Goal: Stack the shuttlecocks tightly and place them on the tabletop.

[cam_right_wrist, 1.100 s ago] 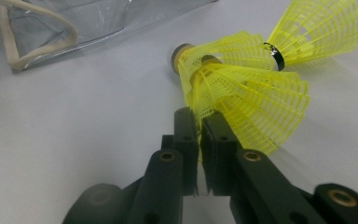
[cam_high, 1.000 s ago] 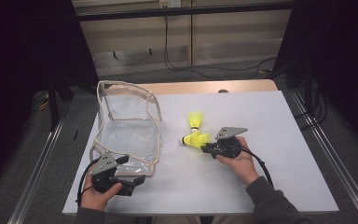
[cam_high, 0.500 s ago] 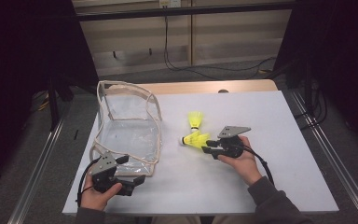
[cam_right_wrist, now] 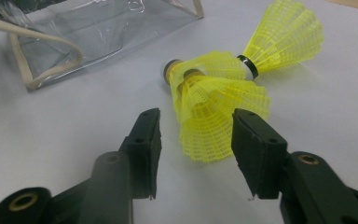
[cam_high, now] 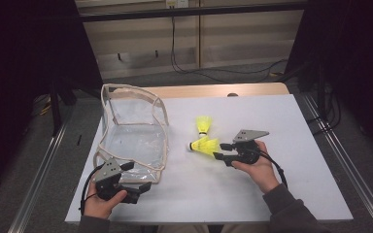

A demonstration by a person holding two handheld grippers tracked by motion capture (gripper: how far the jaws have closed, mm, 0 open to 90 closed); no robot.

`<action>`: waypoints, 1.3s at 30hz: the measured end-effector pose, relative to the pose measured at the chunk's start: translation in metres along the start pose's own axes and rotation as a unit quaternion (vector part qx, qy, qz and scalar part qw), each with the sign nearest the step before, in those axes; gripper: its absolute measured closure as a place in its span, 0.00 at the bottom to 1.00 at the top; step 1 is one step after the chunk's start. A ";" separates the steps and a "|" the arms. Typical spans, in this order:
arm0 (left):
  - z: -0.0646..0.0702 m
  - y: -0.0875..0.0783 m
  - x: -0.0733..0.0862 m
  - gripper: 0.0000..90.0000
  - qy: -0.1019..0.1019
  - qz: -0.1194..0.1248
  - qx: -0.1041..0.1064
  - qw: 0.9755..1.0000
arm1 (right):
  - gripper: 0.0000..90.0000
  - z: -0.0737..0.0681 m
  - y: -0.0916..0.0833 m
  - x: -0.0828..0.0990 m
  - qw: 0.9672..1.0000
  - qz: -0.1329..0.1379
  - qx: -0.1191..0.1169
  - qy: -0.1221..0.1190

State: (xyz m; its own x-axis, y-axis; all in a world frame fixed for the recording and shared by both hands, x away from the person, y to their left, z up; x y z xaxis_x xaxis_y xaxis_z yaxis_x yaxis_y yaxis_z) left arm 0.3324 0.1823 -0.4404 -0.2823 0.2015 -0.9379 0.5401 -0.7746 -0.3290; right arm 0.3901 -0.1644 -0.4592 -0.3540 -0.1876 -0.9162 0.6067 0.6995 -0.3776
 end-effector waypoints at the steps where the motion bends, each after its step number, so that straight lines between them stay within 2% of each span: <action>1: 0.000 0.000 0.000 0.05 0.000 0.001 0.000 1.000 | 0.55 0.001 -0.001 -0.001 1.000 0.002 0.002 -0.001; 7: 0.000 0.000 0.000 0.05 -0.001 0.002 0.000 1.000 | 0.45 0.005 -0.006 -0.003 1.000 0.006 0.013 0.012; 16: 0.000 0.000 0.000 0.05 -0.002 0.002 0.001 1.000 | 0.34 0.008 -0.009 -0.011 1.000 0.008 0.025 0.009; 18: 0.000 0.000 0.000 0.05 -0.002 0.003 0.001 1.000 | 0.31 0.010 -0.009 -0.014 0.999 0.008 0.032 0.004; 26: 0.000 0.000 0.000 0.05 -0.003 0.004 0.002 1.000 | 0.24 0.019 -0.010 -0.024 0.998 0.015 0.056 0.016; 35: 0.000 0.001 0.000 0.04 -0.004 0.005 0.002 1.000 | 0.17 0.021 -0.004 -0.028 0.998 0.013 0.058 0.018; 39: 0.000 0.001 0.000 0.04 -0.004 0.005 0.002 1.000 | 0.15 0.022 0.000 -0.030 0.998 0.002 0.058 0.016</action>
State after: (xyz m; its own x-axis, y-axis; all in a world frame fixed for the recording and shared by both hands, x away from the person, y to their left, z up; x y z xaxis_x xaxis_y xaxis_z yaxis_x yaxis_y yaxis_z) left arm 0.3328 0.1817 -0.4408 -0.2838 0.1889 -0.9401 0.5405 -0.7783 -0.3195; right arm 0.4168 -0.1736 -0.4344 -0.3725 -0.1608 -0.9140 0.6863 0.6153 -0.3879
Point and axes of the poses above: each handheld gripper's, and its own axes: y roughly forward along the jaws, x roughly out of its underside, z roughly to its right, the point moved 5 cm from there along y, roughly forward along the jaws, and after that the axes turned 10 degrees about z, right-handed, at the moved point
